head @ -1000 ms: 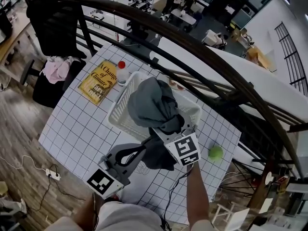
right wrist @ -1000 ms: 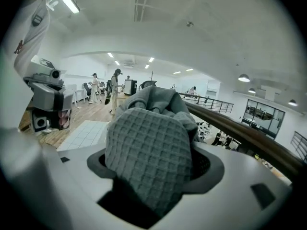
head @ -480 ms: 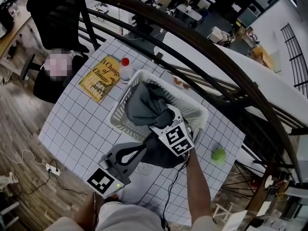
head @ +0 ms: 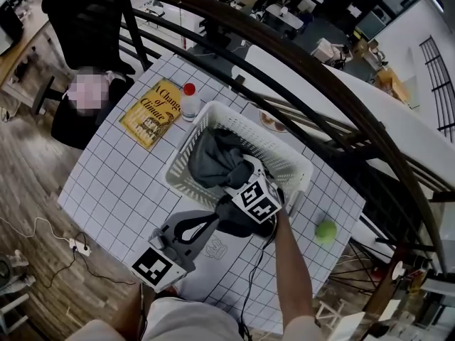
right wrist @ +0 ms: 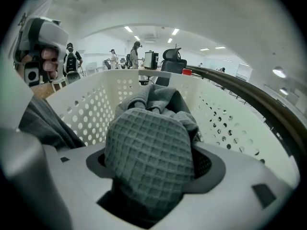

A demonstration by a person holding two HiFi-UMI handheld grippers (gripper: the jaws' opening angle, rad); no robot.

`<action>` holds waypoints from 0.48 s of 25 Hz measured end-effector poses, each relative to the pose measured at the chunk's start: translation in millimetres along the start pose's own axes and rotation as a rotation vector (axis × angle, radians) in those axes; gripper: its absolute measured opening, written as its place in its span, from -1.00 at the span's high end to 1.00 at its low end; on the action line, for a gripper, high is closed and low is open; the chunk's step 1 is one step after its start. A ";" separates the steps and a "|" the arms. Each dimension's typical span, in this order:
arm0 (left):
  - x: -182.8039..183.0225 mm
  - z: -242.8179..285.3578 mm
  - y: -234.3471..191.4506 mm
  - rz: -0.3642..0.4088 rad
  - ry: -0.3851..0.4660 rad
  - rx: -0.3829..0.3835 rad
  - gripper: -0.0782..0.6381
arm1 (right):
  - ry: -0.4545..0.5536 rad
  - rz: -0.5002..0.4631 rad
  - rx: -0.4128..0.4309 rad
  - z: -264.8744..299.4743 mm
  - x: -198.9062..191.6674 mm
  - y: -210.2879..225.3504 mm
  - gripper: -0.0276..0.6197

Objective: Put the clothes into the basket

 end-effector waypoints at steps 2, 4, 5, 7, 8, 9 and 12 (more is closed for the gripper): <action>-0.1 1.0 0.3 -0.004 -0.001 0.001 0.77 | -0.014 -0.021 0.015 4.5 -3.7 -1.4 -0.24; 0.6 1.2 1.0 -0.008 0.002 0.003 0.77 | -0.023 -0.038 0.024 8.1 -6.8 -2.4 -0.25; 0.8 1.2 1.0 -0.009 0.004 0.004 0.77 | -0.025 -0.043 0.029 9.6 -8.4 -2.5 -0.26; 0.2 1.2 0.3 -0.009 0.004 0.004 0.77 | -0.030 -0.051 0.039 13.3 -12.3 -2.2 -0.27; -0.4 1.1 -0.3 -0.009 0.001 0.004 0.77 | -0.034 -0.053 0.045 15.2 -14.5 -2.0 -0.28; -1.1 1.1 -0.7 -0.010 -0.002 0.005 0.77 | -0.038 -0.054 0.052 16.9 -16.7 -2.0 -0.29; -1.1 1.2 -0.4 -0.010 -0.003 0.006 0.77 | -0.047 -0.048 0.066 19.4 -22.5 -3.2 -0.31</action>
Point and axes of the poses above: the fingertips, and each gripper's own axes: z forward along the fingers, y to its right, x out of its top, the point moved 9 cm from there along -z, backward along the fingers, and after that the axes turned 8 degrees about y, right-handed, at the moved point
